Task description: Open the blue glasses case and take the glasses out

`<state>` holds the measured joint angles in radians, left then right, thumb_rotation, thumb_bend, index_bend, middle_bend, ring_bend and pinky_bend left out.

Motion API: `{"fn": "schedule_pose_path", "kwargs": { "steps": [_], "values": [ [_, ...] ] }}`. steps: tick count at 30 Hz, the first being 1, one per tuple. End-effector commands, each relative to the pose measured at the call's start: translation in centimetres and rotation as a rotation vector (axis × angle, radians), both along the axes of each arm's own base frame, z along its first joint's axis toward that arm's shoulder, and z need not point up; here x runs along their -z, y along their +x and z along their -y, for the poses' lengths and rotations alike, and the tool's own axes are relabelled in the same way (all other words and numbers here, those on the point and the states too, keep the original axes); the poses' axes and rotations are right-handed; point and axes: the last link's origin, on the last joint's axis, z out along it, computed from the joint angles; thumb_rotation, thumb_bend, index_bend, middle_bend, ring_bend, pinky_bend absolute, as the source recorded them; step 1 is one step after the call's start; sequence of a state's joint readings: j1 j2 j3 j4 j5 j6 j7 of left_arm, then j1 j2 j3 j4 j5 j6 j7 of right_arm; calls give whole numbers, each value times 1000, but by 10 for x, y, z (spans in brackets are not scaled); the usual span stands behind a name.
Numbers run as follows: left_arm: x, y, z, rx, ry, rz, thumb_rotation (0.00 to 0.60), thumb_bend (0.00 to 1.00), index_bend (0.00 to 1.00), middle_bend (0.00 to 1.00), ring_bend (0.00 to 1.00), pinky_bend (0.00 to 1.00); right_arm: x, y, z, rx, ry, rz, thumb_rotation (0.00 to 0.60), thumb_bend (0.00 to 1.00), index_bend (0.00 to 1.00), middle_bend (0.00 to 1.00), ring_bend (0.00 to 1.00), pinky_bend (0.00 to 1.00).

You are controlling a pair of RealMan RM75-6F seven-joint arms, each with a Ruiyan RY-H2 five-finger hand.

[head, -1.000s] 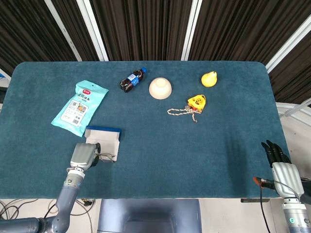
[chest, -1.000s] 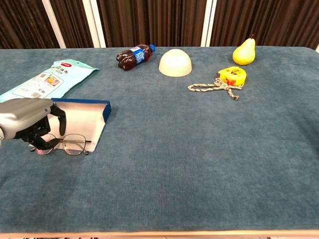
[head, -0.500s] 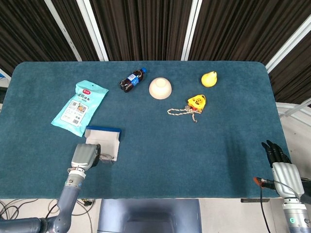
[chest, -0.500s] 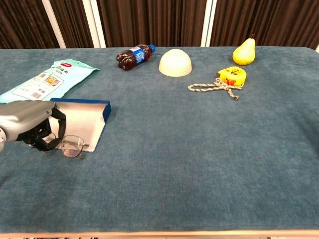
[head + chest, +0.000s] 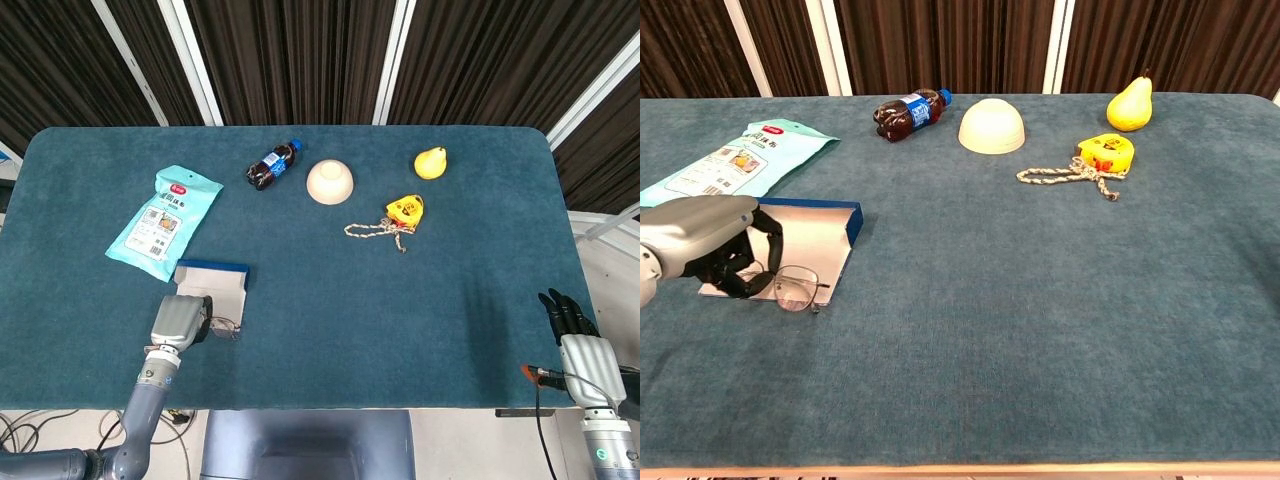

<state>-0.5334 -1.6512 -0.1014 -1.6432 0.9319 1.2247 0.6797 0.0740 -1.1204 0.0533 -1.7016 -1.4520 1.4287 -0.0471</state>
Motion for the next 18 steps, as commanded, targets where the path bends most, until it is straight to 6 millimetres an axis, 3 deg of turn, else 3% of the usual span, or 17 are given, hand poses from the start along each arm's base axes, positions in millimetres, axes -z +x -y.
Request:
{"fn": "schedule_pose_path", "kwargs": {
  "steps": [1,18],
  "values": [
    [1,16,-2,25,2,29,600,511,631,1000,959,1000,0,0,0,0,1,0,600,160,0,0,0,208],
    [51,103,-12,115,-19,96,600,487,602,1000,959,1000,0,-1,1,9,5,11,600,160,0,0,0,208]
  ]
}}
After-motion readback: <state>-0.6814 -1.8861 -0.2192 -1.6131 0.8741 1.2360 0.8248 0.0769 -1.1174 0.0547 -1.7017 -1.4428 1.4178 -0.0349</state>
